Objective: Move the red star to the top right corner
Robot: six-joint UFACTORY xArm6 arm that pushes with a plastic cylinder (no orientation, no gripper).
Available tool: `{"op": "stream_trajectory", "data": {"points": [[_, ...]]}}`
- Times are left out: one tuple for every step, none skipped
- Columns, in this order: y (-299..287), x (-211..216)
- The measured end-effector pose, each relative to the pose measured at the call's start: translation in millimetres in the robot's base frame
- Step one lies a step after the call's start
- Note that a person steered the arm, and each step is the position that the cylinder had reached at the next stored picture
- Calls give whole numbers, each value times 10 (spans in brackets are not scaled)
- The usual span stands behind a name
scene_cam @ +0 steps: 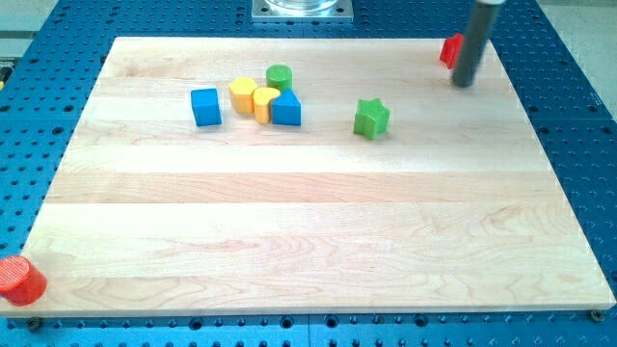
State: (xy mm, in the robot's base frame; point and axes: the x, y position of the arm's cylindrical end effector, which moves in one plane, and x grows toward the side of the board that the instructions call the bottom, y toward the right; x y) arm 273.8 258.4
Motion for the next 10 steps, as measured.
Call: {"op": "stream_trajectory", "data": {"points": [[-133, -232], [241, -98], [384, -254], [-294, -80], [296, -98], [463, -419], [119, -430], [-183, -247], [-253, 807], [-1012, 1175]]}}
